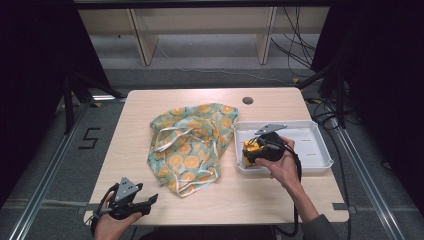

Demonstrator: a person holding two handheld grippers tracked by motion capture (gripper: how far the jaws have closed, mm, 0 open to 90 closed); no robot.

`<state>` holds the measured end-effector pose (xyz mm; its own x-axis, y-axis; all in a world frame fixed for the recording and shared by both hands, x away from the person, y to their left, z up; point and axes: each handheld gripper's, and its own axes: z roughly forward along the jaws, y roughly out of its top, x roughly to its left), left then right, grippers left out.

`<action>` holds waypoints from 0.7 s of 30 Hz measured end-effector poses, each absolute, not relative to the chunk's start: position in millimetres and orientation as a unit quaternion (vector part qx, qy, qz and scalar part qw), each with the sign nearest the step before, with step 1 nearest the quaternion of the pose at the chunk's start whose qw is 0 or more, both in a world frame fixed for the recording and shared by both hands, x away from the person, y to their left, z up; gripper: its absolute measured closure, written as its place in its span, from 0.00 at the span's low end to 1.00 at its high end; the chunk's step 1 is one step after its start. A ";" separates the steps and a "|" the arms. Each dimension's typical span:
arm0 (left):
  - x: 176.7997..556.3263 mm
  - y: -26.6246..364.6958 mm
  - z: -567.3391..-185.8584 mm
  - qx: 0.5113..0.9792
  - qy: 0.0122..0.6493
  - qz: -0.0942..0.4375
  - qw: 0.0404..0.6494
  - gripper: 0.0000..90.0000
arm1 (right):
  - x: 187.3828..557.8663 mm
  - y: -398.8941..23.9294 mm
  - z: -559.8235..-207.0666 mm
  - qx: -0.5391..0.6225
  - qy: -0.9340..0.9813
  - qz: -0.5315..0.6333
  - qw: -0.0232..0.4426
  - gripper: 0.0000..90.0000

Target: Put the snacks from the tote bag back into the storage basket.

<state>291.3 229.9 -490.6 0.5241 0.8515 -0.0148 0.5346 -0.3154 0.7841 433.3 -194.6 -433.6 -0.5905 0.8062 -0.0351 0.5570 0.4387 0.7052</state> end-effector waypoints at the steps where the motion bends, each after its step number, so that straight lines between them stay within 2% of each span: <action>1: 291.4 231.7 -489.6 0.794 0.434 0.206 0.373 0.37 | 432.8 -194.7 -432.4 0.412 0.831 0.326 0.180 0.23; 21: 290.8 230.7 -490.6 0.793 0.437 0.201 0.373 0.37 | 425.6 -188.2 -443.1 0.441 0.811 0.335 0.189 0.22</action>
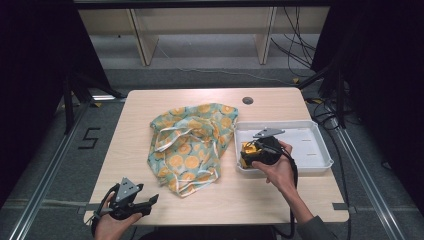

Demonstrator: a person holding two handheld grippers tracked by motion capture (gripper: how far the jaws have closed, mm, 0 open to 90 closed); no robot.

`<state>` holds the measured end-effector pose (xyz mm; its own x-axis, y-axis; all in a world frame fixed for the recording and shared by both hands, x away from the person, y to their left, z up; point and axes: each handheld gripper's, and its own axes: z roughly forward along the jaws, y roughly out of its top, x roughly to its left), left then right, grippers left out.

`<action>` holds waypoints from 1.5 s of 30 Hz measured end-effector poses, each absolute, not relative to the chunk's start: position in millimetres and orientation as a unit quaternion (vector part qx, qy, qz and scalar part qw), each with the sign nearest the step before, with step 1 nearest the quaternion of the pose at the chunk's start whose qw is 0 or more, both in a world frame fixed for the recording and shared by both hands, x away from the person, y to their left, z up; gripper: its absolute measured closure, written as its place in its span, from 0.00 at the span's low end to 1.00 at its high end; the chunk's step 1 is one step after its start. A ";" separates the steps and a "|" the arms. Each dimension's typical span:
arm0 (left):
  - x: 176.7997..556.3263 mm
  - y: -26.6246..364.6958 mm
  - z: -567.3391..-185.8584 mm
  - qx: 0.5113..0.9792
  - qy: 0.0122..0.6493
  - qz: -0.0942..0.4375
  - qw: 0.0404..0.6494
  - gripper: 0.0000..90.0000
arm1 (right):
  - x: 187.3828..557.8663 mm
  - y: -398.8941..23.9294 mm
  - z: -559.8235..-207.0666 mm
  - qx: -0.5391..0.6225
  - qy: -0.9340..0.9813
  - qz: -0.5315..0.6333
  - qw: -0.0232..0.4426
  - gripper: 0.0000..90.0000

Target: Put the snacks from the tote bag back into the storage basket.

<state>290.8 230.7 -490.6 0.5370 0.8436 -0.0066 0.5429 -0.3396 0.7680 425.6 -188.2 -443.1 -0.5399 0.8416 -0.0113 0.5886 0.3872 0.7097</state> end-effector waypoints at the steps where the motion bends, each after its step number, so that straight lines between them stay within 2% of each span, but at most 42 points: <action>1: 290.7 230.5 -490.6 0.793 0.437 0.201 0.373 0.37 | 425.6 -188.6 -445.0 0.437 0.810 0.340 0.197 0.22; 9: 290.8 229.6 -491.1 0.790 0.439 0.203 0.376 0.37 | 421.4 -192.4 -438.5 0.444 0.801 0.360 0.177 0.18; 10: 290.9 229.6 -491.1 0.790 0.439 0.204 0.376 0.37 | 422.2 -193.9 -437.8 0.432 0.802 0.368 0.188 0.17; 19: 290.6 231.0 -489.8 0.797 0.431 0.204 0.371 0.37 | 403.7 -221.3 -419.1 0.415 0.797 0.405 0.172 0.21; 20: 290.5 231.1 -489.6 0.798 0.431 0.204 0.370 0.37 | 399.8 -224.1 -418.1 0.421 0.793 0.408 0.167 0.25; 23: 290.5 230.1 -490.1 0.794 0.434 0.204 0.374 0.37 | 390.5 -233.0 -418.2 0.414 0.792 0.418 0.163 0.45; 27: 290.3 230.2 -489.8 0.798 0.431 0.203 0.370 0.37 | 380.0 -242.8 -421.9 0.410 0.796 0.418 0.153 0.76; 29: 290.4 230.2 -489.8 0.798 0.430 0.203 0.370 0.37 | 376.2 -244.6 -425.0 0.401 0.800 0.421 0.150 0.87; 30: 290.4 230.2 -489.9 0.798 0.431 0.202 0.370 0.37 | 376.8 -246.0 -426.4 0.388 0.803 0.422 0.164 0.90; 34: 290.5 230.1 -490.1 0.799 0.430 0.203 0.370 0.37 | 371.4 -239.2 -430.0 0.379 0.810 0.420 0.152 0.96; 37: 290.4 230.1 -490.0 0.798 0.430 0.203 0.370 0.37 | 373.5 -236.0 -432.4 0.351 0.822 0.418 0.161 0.99; 38: 290.4 230.3 -489.9 0.799 0.430 0.203 0.370 0.37 | 370.1 -233.9 -431.7 0.367 0.821 0.412 0.147 0.99; 42: 290.3 230.2 -489.9 0.797 0.431 0.202 0.371 0.37 | 370.4 -232.1 -435.5 0.351 0.824 0.416 0.158 1.00; 43: 290.3 230.3 -489.7 0.797 0.431 0.202 0.371 0.37 | 367.7 -231.3 -435.1 0.360 0.826 0.409 0.142 1.00; 45: 290.4 230.2 -489.8 0.796 0.431 0.203 0.373 0.37 | 368.7 -232.0 -437.5 0.349 0.827 0.415 0.146 0.99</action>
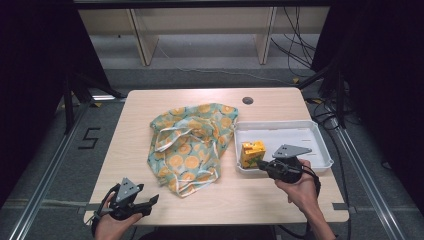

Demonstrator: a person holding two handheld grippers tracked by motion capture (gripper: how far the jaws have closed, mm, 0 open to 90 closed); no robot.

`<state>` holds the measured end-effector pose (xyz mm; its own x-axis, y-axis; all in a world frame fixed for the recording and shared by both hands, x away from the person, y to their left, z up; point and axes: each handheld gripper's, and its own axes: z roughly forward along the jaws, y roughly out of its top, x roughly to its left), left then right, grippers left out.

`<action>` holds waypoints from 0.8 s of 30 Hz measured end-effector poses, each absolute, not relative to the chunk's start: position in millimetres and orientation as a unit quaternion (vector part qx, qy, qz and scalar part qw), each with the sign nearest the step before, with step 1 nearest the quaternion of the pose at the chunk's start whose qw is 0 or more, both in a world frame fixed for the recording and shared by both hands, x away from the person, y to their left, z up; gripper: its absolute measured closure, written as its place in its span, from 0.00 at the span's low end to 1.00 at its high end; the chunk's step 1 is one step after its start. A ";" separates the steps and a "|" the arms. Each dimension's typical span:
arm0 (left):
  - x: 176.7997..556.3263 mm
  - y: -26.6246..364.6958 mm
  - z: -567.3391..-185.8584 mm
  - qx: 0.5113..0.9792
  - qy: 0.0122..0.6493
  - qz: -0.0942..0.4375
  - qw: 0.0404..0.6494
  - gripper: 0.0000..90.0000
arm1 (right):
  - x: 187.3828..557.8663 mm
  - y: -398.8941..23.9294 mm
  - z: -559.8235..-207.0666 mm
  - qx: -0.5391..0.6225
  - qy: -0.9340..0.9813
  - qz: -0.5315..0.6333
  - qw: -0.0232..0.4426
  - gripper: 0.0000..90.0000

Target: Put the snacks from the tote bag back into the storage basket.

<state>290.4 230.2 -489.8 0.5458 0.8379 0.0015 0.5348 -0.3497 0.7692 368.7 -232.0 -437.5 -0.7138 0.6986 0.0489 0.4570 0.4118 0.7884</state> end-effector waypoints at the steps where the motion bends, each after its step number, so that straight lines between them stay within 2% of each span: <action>1: 290.5 230.7 -489.6 0.797 0.430 0.203 0.372 0.37 | 366.7 -231.8 -437.9 0.354 0.827 0.413 0.140 0.98; 10: 290.9 229.2 -490.8 0.790 0.438 0.205 0.377 0.37 | 359.4 -237.2 -445.2 0.360 0.817 0.429 0.138 0.81; 11: 290.8 231.6 -489.3 0.802 0.428 0.201 0.366 0.37 | 359.6 -238.0 -446.0 0.360 0.817 0.429 0.138 0.79; 12: 290.8 229.3 -490.7 0.791 0.436 0.202 0.379 0.37 | 356.7 -237.9 -446.3 0.368 0.817 0.427 0.123 0.78; 18: 291.5 229.8 -489.3 0.798 0.428 0.204 0.372 0.37 | 353.5 -239.0 -451.0 0.372 0.812 0.432 0.126 0.64; 20: 291.5 229.9 -489.1 0.801 0.426 0.202 0.369 0.37 | 354.4 -241.8 -451.9 0.367 0.812 0.434 0.132 0.62; 22: 291.0 228.3 -490.7 0.796 0.433 0.199 0.374 0.37 | 352.2 -242.0 -452.5 0.376 0.807 0.440 0.117 0.58; 24: 290.7 230.0 -489.9 0.802 0.423 0.204 0.369 0.37 | 351.9 -243.8 -452.7 0.375 0.807 0.437 0.127 0.53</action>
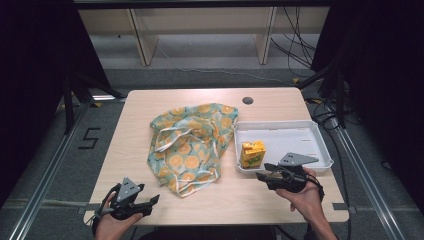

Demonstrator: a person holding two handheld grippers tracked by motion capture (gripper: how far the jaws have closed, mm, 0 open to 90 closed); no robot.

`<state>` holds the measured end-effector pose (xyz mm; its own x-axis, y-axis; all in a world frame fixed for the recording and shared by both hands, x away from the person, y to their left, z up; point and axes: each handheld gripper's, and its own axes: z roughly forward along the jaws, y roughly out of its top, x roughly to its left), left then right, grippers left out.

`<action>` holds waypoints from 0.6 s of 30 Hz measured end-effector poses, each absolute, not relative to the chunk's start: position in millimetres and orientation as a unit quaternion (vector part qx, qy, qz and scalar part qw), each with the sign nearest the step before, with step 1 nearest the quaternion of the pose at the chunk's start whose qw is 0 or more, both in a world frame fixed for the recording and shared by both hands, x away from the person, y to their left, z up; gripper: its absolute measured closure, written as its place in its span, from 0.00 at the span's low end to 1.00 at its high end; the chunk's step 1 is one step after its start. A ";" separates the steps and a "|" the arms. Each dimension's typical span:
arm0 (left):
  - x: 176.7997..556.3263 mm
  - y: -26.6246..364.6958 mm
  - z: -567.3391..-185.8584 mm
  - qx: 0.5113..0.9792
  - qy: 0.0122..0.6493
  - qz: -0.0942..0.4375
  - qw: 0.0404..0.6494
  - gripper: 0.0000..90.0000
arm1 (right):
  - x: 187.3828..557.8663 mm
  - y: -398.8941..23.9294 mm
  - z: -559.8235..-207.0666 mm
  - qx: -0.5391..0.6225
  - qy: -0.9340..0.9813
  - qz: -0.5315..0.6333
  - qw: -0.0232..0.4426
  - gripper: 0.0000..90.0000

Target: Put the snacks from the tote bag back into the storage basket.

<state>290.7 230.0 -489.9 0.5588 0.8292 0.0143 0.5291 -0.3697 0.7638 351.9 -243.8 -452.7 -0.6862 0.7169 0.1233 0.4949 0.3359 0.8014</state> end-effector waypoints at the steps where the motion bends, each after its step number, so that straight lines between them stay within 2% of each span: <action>1: 290.6 230.2 -489.6 0.802 0.424 0.203 0.368 0.37 | 350.7 -243.7 -453.0 0.382 0.805 0.439 0.119 0.51; 3: 291.0 230.1 -489.6 0.800 0.424 0.205 0.371 0.37 | 352.4 -245.7 -454.5 0.368 0.805 0.447 0.129 0.47; 13: 289.6 227.8 -491.7 0.793 0.433 0.206 0.376 0.37 | 350.3 -249.2 -463.6 0.399 0.788 0.455 0.113 0.27; 18: 289.7 226.6 -493.5 0.798 0.431 0.198 0.372 0.35 | 348.0 -253.8 -467.7 0.398 0.793 0.446 0.119 0.24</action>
